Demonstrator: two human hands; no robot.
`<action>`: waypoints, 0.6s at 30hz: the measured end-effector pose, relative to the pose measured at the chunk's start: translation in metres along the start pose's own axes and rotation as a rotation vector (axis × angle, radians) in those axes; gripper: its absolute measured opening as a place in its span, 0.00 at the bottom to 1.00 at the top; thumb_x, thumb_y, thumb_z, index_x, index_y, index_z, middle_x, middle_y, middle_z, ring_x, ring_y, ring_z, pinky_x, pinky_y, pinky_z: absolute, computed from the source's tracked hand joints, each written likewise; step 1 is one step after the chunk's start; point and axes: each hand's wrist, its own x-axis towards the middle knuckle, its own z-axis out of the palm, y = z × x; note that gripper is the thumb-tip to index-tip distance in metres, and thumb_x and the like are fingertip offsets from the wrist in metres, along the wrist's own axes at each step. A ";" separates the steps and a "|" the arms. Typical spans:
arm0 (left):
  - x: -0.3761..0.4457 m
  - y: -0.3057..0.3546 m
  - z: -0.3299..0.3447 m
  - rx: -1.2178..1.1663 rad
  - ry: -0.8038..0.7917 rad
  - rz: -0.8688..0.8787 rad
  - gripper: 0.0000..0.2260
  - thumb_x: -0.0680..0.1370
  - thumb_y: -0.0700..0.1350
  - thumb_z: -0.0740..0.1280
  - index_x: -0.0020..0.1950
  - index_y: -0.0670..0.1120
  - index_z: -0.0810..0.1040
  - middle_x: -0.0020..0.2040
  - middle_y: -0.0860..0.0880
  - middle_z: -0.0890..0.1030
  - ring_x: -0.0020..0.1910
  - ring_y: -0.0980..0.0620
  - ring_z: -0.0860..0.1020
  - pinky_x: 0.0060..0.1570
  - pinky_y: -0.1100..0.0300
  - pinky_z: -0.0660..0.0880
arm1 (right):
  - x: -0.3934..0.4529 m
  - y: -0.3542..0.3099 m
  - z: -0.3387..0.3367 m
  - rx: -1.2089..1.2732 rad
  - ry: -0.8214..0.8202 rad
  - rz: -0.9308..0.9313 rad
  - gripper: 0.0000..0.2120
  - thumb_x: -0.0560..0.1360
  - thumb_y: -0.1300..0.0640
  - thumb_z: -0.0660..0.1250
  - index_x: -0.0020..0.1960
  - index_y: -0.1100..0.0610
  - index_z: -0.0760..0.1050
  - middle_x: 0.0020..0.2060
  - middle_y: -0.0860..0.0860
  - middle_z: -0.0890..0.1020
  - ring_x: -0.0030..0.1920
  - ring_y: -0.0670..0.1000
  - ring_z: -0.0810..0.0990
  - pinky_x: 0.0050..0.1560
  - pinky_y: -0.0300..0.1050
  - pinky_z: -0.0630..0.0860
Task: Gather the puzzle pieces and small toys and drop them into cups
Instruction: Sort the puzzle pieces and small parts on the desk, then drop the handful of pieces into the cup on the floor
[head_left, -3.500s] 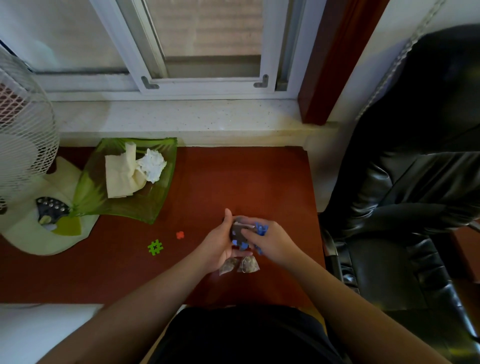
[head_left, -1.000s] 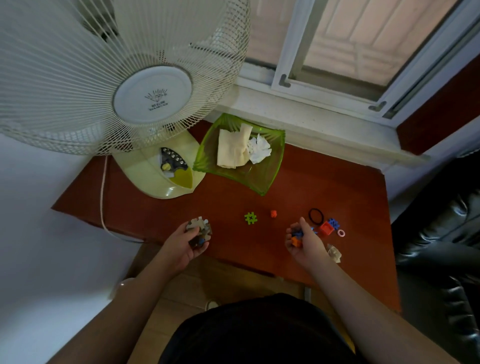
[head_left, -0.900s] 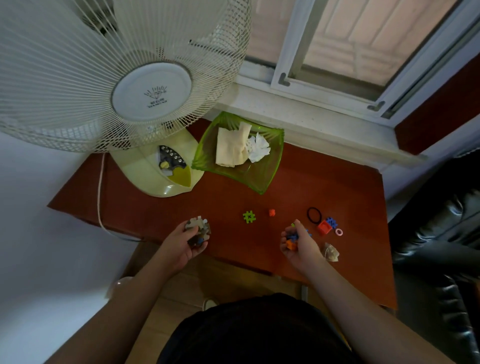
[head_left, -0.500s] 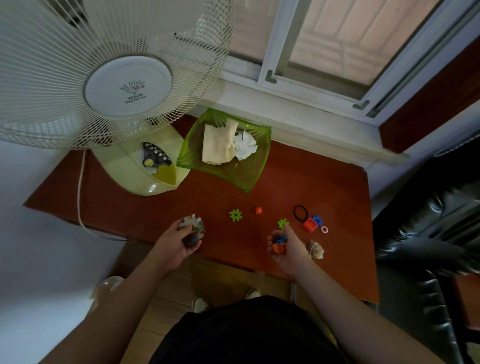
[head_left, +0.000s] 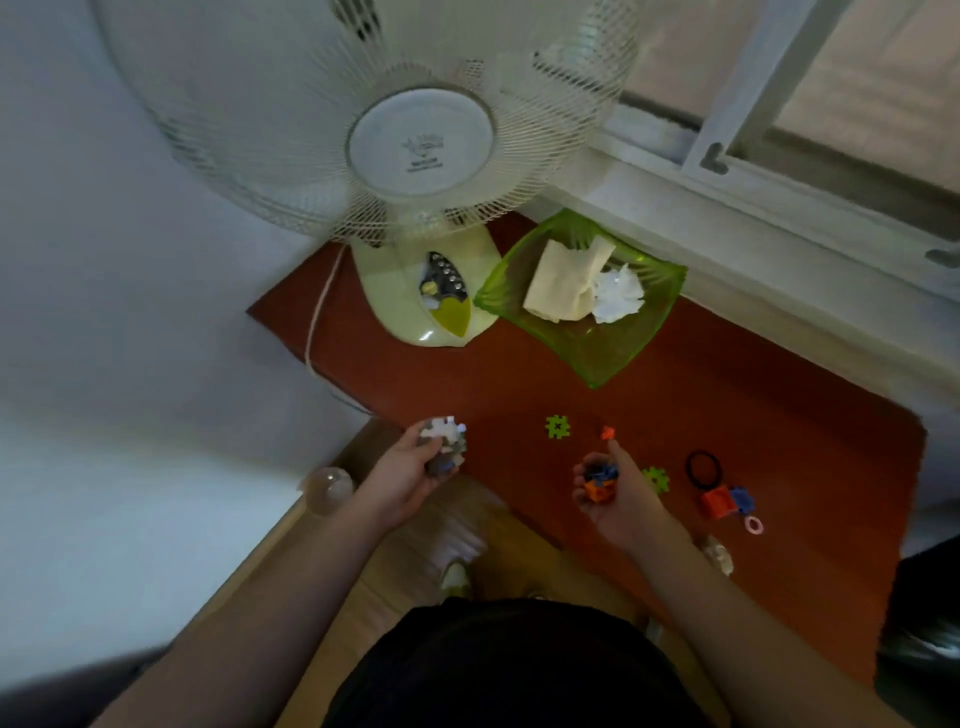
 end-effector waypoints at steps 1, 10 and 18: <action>-0.005 -0.004 -0.003 -0.007 0.021 0.015 0.16 0.82 0.36 0.57 0.70 0.42 0.69 0.66 0.41 0.75 0.55 0.46 0.78 0.52 0.54 0.77 | 0.001 0.000 0.003 -0.017 -0.031 0.016 0.17 0.81 0.45 0.59 0.46 0.59 0.73 0.40 0.57 0.75 0.38 0.54 0.73 0.39 0.49 0.72; -0.071 -0.033 -0.063 -0.042 0.378 0.061 0.11 0.80 0.40 0.63 0.62 0.48 0.74 0.58 0.43 0.80 0.49 0.49 0.80 0.43 0.56 0.79 | 0.003 0.034 0.060 -0.254 -0.253 0.084 0.18 0.81 0.46 0.59 0.41 0.59 0.73 0.37 0.55 0.76 0.36 0.50 0.72 0.39 0.44 0.69; -0.095 -0.049 -0.141 0.052 0.614 0.030 0.12 0.80 0.48 0.64 0.61 0.45 0.75 0.50 0.45 0.83 0.33 0.55 0.81 0.30 0.62 0.73 | 0.001 0.080 0.121 -0.424 -0.349 0.163 0.19 0.81 0.47 0.59 0.40 0.59 0.74 0.36 0.55 0.76 0.37 0.50 0.74 0.38 0.43 0.69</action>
